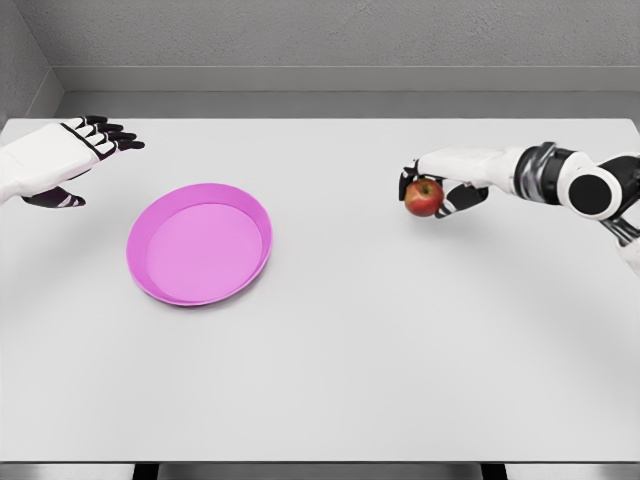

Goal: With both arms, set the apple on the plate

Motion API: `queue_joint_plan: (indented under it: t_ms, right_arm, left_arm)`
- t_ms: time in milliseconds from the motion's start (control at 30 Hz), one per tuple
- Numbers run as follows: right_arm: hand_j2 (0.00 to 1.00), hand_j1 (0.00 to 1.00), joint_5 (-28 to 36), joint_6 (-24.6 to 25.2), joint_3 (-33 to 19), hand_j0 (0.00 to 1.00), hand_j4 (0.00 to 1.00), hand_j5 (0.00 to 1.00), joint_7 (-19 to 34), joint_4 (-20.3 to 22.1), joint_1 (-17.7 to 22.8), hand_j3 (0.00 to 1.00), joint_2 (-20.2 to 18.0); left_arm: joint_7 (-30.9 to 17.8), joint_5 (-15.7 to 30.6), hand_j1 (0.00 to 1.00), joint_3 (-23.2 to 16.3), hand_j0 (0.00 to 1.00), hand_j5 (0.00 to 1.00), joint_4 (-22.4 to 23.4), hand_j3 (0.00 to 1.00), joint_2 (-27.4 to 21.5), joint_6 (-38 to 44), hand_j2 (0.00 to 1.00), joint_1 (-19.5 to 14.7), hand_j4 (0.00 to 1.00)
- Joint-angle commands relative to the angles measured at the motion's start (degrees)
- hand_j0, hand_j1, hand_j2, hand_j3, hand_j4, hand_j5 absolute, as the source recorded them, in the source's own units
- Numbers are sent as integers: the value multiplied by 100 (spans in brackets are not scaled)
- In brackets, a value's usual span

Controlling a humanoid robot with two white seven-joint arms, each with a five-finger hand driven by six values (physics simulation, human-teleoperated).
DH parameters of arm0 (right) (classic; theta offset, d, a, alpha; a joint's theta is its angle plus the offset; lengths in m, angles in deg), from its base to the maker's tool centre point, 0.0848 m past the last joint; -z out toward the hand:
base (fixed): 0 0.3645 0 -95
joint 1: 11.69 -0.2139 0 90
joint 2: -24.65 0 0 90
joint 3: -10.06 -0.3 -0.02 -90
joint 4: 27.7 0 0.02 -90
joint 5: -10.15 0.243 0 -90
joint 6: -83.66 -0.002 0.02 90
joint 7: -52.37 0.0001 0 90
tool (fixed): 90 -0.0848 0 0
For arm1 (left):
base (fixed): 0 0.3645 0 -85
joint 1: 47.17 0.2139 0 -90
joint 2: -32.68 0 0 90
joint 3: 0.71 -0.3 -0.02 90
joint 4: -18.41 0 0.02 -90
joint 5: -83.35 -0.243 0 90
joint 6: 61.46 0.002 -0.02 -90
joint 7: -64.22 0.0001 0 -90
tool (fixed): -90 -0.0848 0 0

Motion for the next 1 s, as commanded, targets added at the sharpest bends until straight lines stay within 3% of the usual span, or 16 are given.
queue_joint_plan:
  t_ms: [0, 500, 767, 833, 967]
  right_arm:
    - [47, 47, 9, 1, -22, 47, 47, 47, -3, 175, 0, 47, 19]
    - [47, 47, 18, 10, 162, 47, 47, 47, -3, 280, 167, 47, 749]
    - [47, 47, 9, 27, 197, 47, 47, 47, -3, 254, 167, 47, 810]
    - [100, 100, 9, 335, 224, 100, 100, 100, -3, 254, 167, 100, 837]
    - [100, 100, 9, 335, 224, 100, 100, 100, -3, 271, 167, 100, 845]
  left_arm:
    - [2, 34, 100, 1, 100, 100, -1, 100, -6, 4, 100, 0, 100]
    - [2, 34, 100, 10, 100, 100, -1, 100, -6, 4, 100, 9, 100]
    - [2, 34, 100, 10, 100, 100, -1, 100, -6, 4, 100, 9, 100]
    - [2, 34, 100, 10, 100, 100, -10, 100, -6, 4, 100, 9, 100]
    - [2, 34, 100, 10, 100, 100, -10, 100, -6, 4, 100, 9, 100]
